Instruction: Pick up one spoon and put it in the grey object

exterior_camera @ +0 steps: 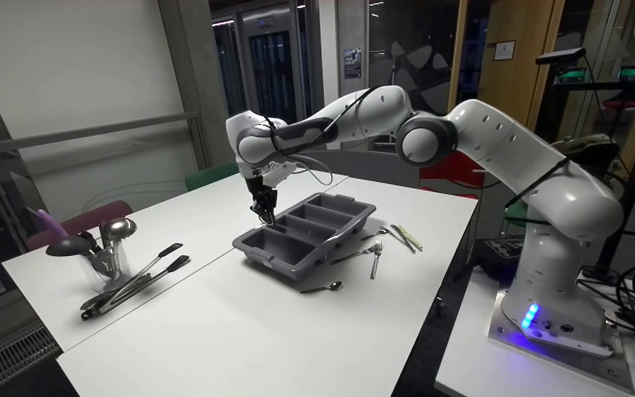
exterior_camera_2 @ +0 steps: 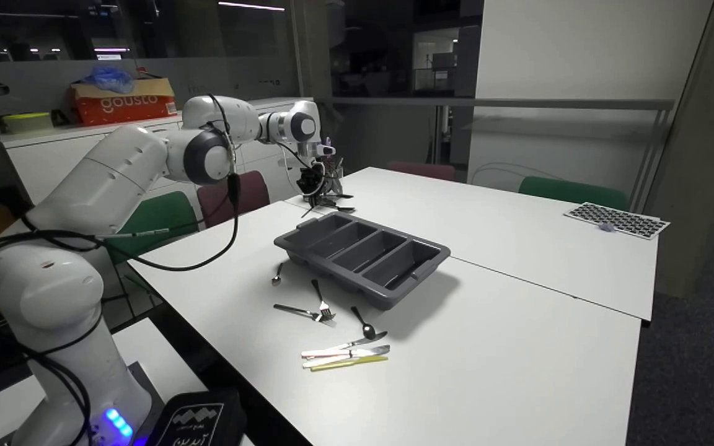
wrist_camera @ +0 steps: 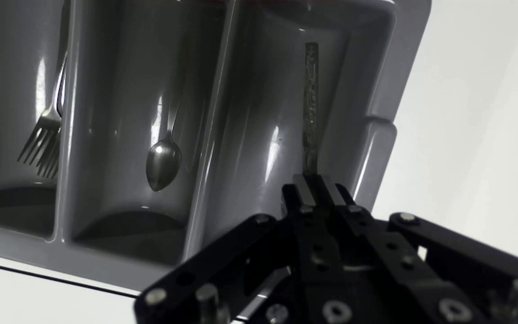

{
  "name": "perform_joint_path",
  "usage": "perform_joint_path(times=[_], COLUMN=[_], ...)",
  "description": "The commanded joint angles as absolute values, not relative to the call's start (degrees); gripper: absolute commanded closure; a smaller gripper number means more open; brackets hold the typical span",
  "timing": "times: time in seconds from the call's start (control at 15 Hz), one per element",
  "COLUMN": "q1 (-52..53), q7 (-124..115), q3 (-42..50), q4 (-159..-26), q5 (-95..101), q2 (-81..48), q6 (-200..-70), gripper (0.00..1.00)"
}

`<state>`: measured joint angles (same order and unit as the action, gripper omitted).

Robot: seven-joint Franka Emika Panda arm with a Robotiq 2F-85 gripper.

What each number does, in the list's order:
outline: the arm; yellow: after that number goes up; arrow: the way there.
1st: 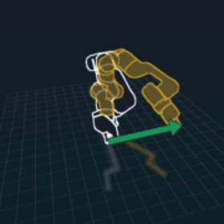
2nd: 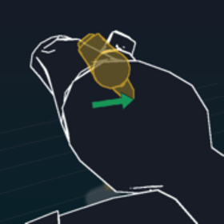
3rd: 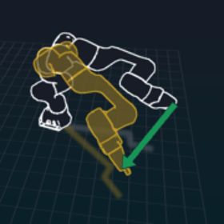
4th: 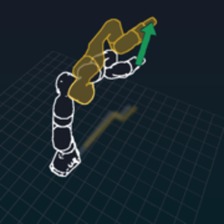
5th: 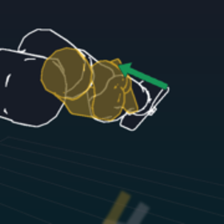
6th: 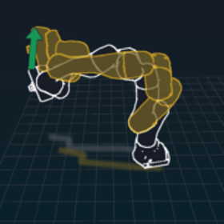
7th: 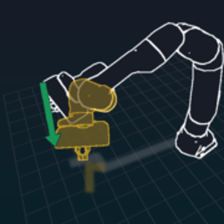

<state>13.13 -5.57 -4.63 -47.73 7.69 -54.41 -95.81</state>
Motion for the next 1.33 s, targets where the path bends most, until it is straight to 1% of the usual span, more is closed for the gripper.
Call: perform_joint_path(times=[0.0, 0.47, 0.53, 0.6, 0.73, 0.8, 1.07, 1.27], q1=[11.4, 10.3, 10.2, 10.1, 10.0, 9.9, 10.1, 10.9], q7=[-4.1, -3.8, -3.8, -3.7, -3.7, -3.8, -4.9, -8.0], q3=[-5.2, -5.7, -5.9, -6.0, -6.1, -6.2, -6.1, -5.2], q4=[-41.7, -37.0, -36.7, -36.4, -35.8, -35.9, -37.2, -40.2], q5=[6.2, 6.0, 5.9, 5.7, 5.6, 5.5, 5.3, 6.1], q2=[-58.9, -62.8, -63.1, -63.2, -63.6, -63.5, -61.6, -57.7], q6=[-95.0, -94.4, -94.2, -94.2, -94.0, -93.9, -94.3, -92.8], gripper=[0.98, 0.98, 0.89, 0.66, 0.62, 0.56, 0.26, 0.05])
